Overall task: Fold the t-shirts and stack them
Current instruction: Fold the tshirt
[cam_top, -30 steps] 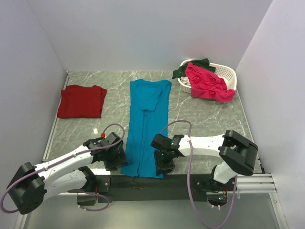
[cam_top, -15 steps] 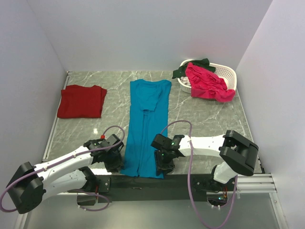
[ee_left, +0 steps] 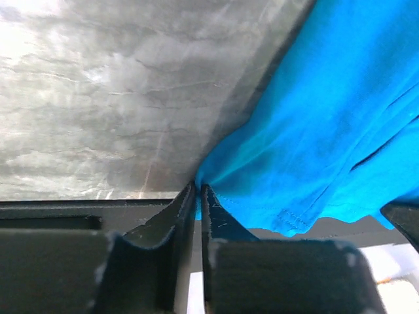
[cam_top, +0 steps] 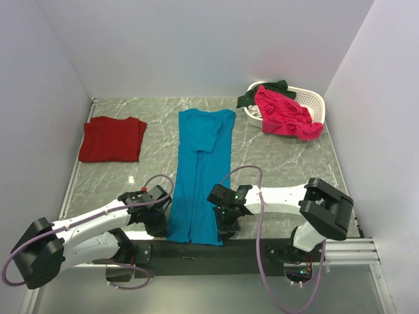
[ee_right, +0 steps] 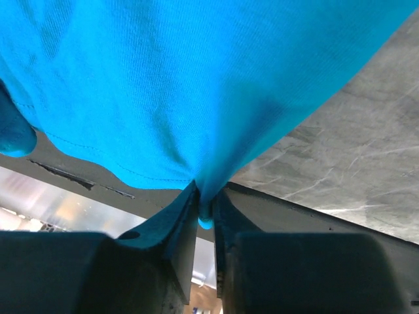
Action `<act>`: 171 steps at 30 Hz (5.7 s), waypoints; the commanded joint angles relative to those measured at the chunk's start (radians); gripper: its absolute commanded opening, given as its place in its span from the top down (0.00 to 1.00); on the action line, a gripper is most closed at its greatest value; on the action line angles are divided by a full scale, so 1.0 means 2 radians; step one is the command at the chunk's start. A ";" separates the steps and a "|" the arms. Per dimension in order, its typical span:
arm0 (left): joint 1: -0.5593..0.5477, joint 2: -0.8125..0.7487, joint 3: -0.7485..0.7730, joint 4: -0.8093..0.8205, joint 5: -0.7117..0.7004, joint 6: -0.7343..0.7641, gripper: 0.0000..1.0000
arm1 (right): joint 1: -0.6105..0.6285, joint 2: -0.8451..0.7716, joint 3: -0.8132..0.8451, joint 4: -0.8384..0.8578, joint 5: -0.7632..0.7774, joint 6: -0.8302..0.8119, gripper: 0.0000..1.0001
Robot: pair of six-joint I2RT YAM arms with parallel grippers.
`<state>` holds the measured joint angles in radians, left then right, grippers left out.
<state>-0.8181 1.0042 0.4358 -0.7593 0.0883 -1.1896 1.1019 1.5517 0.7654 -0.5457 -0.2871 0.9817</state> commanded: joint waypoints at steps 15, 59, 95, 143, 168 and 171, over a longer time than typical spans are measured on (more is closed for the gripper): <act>-0.005 0.029 0.045 -0.033 0.084 0.051 1.00 | 0.009 -0.040 0.025 -0.143 0.006 -0.062 1.00; 0.243 0.449 0.515 0.052 0.027 0.228 1.00 | -0.314 0.316 0.577 -0.260 0.109 -0.274 1.00; 0.194 0.344 0.433 0.179 0.052 0.194 0.12 | -0.306 0.273 0.617 -0.242 0.014 -0.277 0.46; 0.004 0.348 0.405 0.232 -0.002 0.293 0.08 | -0.340 0.220 0.512 -0.074 0.106 -0.245 0.41; 0.116 0.230 0.181 0.245 -0.029 0.204 0.04 | -0.304 0.058 0.138 -0.009 0.038 -0.175 0.40; 0.117 0.227 0.178 0.243 -0.030 0.204 0.04 | -0.299 0.073 0.135 0.002 0.040 -0.171 0.41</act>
<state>-0.5831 1.4998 0.7963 -0.3115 0.0364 -0.7589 0.4934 1.6981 1.0374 -0.6117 -0.2001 0.6178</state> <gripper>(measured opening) 0.960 0.596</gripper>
